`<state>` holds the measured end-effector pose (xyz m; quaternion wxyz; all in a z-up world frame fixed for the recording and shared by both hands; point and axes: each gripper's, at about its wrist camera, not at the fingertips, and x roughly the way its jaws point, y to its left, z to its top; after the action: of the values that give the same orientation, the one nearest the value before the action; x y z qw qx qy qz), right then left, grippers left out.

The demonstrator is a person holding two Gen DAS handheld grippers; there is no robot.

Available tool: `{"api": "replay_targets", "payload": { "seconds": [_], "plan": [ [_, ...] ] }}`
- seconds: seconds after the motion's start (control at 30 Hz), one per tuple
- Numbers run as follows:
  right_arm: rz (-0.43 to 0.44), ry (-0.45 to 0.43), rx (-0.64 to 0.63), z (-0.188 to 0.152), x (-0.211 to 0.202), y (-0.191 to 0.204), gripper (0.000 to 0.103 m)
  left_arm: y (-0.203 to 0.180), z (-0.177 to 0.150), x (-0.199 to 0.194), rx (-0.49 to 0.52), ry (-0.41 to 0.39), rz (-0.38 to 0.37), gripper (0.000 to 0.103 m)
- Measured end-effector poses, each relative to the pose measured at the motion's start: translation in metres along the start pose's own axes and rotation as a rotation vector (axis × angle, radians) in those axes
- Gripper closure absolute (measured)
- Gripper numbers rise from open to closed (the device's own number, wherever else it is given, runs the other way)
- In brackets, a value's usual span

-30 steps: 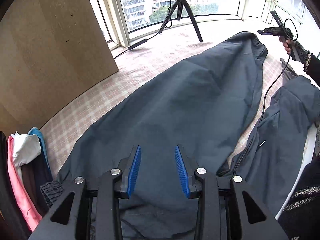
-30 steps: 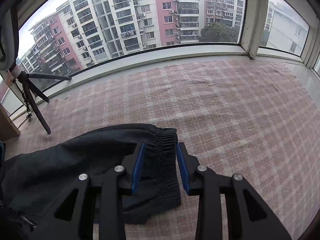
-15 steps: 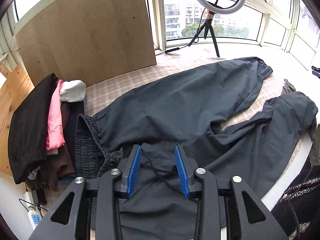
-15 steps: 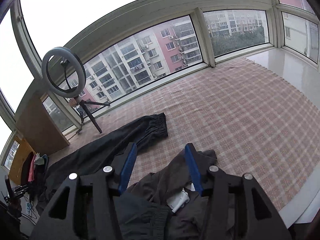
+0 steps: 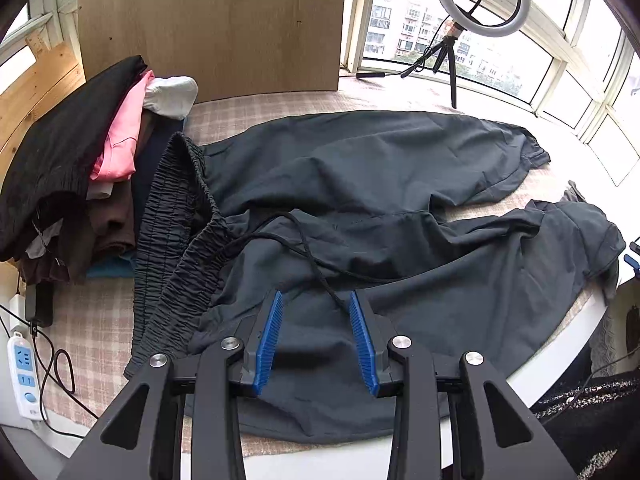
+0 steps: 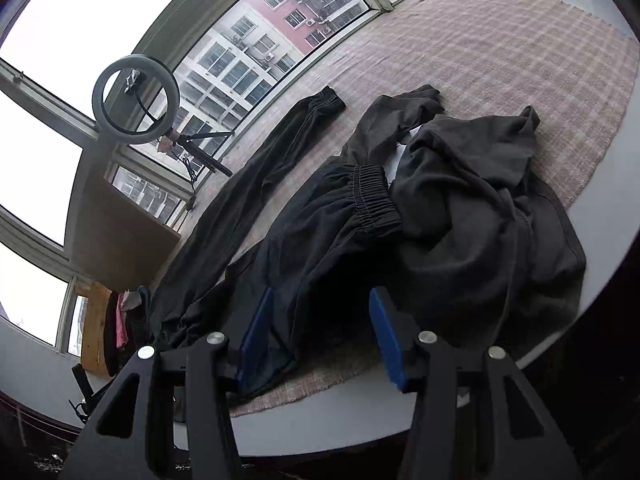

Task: Fold clothes

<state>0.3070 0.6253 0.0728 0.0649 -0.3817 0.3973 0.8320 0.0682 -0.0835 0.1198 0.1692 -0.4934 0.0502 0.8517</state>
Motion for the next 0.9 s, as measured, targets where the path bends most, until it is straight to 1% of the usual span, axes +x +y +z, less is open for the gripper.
{"api": "replay_targets", "payload": {
  "seconds": [0.1, 0.17, 0.2, 0.23, 0.3, 0.33, 0.37, 0.47, 0.5, 0.53, 0.6, 0.7, 0.8, 0.87, 0.9],
  "plan": [
    [-0.003, 0.032, -0.019, 0.003, 0.02, 0.01, 0.054, 0.017, -0.015, -0.006, -0.038, -0.005, 0.014, 0.07],
    [-0.01, 0.058, -0.039, 0.003, 0.034, 0.019, 0.054, 0.034, -0.029, -0.012, -0.084, -0.005, 0.032, 0.07],
    [-0.016, 0.072, -0.044, 0.002, 0.041, 0.023, 0.056, 0.043, -0.037, -0.016, -0.115, -0.004, 0.039, 0.07],
    [-0.021, 0.085, -0.049, 0.001, 0.047, 0.026, 0.059, 0.053, -0.046, -0.019, -0.148, -0.004, 0.043, 0.069],
    [-0.012, 0.101, -0.041, 0.0, 0.056, 0.029, 0.092, 0.073, -0.063, -0.02, -0.235, 0.002, 0.04, 0.068],
    [-0.006, 0.105, -0.033, -0.001, 0.058, 0.03, 0.095, 0.084, -0.072, -0.02, -0.279, 0.006, 0.041, 0.068],
    [-0.007, 0.098, -0.033, -0.001, 0.057, 0.032, 0.096, 0.092, -0.079, -0.018, -0.314, 0.008, 0.045, 0.068],
    [-0.028, 0.072, -0.061, 0.0, 0.05, 0.043, 0.099, 0.112, -0.093, -0.009, -0.392, 0.017, 0.052, 0.067],
    [-0.029, 0.062, -0.065, 0.002, 0.046, 0.046, 0.099, 0.117, -0.096, -0.006, -0.407, 0.019, 0.065, 0.067],
    [-0.03, 0.052, -0.069, 0.003, 0.042, 0.05, 0.099, 0.12, -0.095, -0.002, -0.398, 0.02, 0.094, 0.067],
    [-0.033, 0.031, -0.076, 0.007, 0.033, 0.057, 0.099, 0.123, -0.086, 0.005, -0.345, 0.016, 0.147, 0.067],
    [-0.046, 0.013, -0.086, 0.012, 0.025, 0.065, 0.099, 0.118, -0.059, 0.017, -0.209, 0.002, 0.174, 0.067],
    [-0.065, 0.005, -0.096, 0.013, 0.023, 0.072, 0.099, 0.106, -0.026, 0.031, -0.057, -0.02, 0.168, 0.064],
    [-0.076, 0.005, -0.102, 0.012, 0.022, 0.076, 0.099, 0.1, -0.009, 0.044, 0.016, -0.017, 0.133, 0.055],
    [-0.081, 0.007, -0.103, 0.012, 0.022, 0.078, 0.099, 0.099, -0.005, 0.05, 0.036, -0.005, 0.124, 0.053]
  ]
}}
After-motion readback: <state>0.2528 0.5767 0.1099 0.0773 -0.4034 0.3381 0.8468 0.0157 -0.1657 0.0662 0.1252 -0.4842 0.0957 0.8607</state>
